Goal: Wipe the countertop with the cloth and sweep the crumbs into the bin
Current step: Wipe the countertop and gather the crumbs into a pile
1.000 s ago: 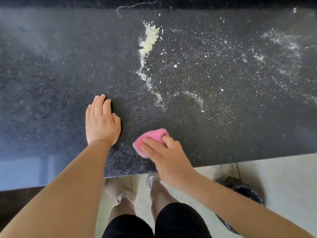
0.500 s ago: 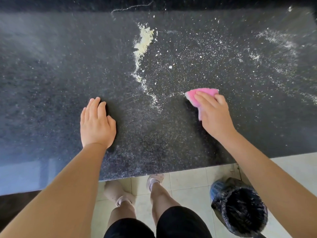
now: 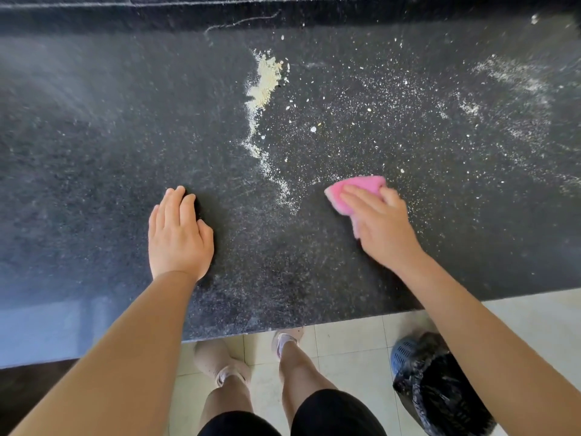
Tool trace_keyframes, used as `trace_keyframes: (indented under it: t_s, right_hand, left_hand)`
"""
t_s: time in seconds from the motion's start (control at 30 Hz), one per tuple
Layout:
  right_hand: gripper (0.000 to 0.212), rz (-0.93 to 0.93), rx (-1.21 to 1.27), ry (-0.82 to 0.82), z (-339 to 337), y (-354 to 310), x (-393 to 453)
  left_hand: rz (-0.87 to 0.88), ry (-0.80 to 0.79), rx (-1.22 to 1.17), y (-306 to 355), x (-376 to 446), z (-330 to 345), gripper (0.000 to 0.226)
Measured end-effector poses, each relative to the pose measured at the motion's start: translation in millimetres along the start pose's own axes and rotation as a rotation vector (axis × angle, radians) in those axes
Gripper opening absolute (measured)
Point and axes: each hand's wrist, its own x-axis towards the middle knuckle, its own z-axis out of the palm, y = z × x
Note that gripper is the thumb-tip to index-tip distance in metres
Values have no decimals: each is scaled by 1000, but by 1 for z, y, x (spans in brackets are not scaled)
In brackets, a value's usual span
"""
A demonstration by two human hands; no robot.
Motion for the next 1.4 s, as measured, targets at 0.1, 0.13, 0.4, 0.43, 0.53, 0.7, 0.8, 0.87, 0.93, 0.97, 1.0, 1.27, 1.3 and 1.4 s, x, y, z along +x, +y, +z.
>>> trace_keyframes:
  t_s: [0.1,0.13,0.4,0.43,0.53,0.7,0.8,0.87,0.93,0.97,1.0,1.27,1.3,1.4]
  right_hand:
    - [43,66,90,65,-7,13,13]
    - [42,37,109,86,-9,6,14]
    - [39,-290,177,-51,33,-103,16]
    - [41,-293,163,-70,39,-108,19]
    - [37,-258,112,-75,44,-101,29]
    - [44,30,19,-46,26,-45,52]
    - [34,118,75,2,18,-23,60]
    - [41,65,137,16,18,-32,60]
    - [43,-29,203,-5,22,-59,56]
    - [43,-87,235,-18,25,-75,54]
    - [42,-140,248,-35,29,-90,52]
    - [39,-130,137,-29,48,-95,65]
    - [41,-105,119,-8,46,-88,68]
    - [39,-74,77,12,39,-69,70]
  left_hand:
    - [-8,-10,4,1,-1,0,48]
    - [-10,-11,4,1,-1,0,48]
    - [-26,-29,-8,1,1,-2,46]
    - [-27,-25,-6,1,1,-2,47]
    - [-27,-24,-6,1,1,-2,46]
    - [-27,-25,-4,2,2,-2,45]
    - [-12,-18,7,1,1,-3,43]
    - [-10,-22,10,1,1,-3,43]
    - [-4,-21,17,1,2,-3,43]
    - [2,-21,23,0,2,-3,44]
    - [9,-22,30,-1,2,-2,46]
    - [32,4,38,-1,2,-2,41]
    - [31,7,37,-1,2,-2,39]
    - [17,0,32,-1,1,-2,39]
